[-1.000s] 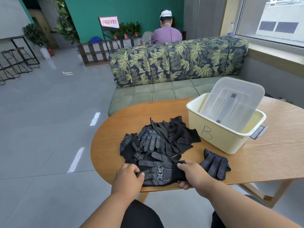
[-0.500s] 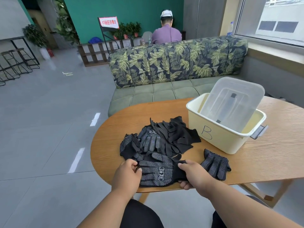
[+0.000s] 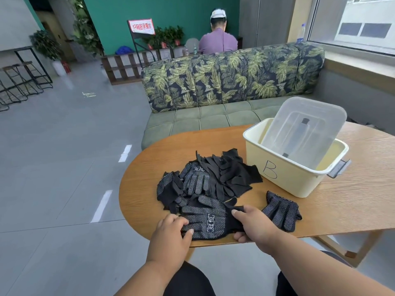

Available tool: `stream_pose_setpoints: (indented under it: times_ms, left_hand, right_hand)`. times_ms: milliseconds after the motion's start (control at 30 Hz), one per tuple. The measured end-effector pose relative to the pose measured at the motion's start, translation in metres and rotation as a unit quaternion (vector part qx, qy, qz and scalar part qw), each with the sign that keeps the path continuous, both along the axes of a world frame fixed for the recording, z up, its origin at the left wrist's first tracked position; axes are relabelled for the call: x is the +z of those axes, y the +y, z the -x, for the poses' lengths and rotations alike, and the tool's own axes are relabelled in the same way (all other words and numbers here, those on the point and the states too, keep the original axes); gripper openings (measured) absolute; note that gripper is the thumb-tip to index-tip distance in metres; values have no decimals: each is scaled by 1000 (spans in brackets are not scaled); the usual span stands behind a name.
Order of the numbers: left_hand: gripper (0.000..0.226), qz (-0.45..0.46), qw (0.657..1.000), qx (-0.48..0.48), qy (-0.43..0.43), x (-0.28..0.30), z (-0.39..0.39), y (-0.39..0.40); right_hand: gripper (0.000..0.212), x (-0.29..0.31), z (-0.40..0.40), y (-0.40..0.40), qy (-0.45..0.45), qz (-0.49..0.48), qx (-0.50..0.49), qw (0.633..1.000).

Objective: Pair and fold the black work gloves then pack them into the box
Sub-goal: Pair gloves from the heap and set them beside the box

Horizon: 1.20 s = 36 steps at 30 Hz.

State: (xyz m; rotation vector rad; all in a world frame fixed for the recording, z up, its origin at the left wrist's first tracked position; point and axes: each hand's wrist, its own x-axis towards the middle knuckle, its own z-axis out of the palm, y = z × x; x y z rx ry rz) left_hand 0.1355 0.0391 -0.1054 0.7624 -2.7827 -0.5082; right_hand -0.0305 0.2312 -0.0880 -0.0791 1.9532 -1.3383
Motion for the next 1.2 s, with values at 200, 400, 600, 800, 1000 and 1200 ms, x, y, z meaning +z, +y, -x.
stream_pose_setpoints:
  times_ms: [200, 400, 600, 800, 1000, 1200]
  left_hand:
    - [62, 26, 989, -85, -116, -4, -2, 6]
    - [80, 42, 985, -86, -143, -7, -11, 6]
    - [55, -34, 999, -23, -27, -1, 2, 2]
    - [39, -60, 997, 37, -35, 9, 29, -9]
    - [30, -47, 997, 23, -56, 15, 44, -13]
    - [35, -37, 997, 3, -61, 27, 58, -19]
  right_hand:
    - [18, 4, 0, 4, -51, 40, -38, 997]
    - [19, 6, -4, 8, -45, 39, -48, 997]
    - [16, 11, -7, 12, -38, 29, -48, 998]
    - [16, 14, -13, 14, -10, 17, -32, 999]
    - [8, 19, -18, 12, 46, -15, -5, 999]
    - [30, 8, -17, 12, 304, -146, 59, 940]
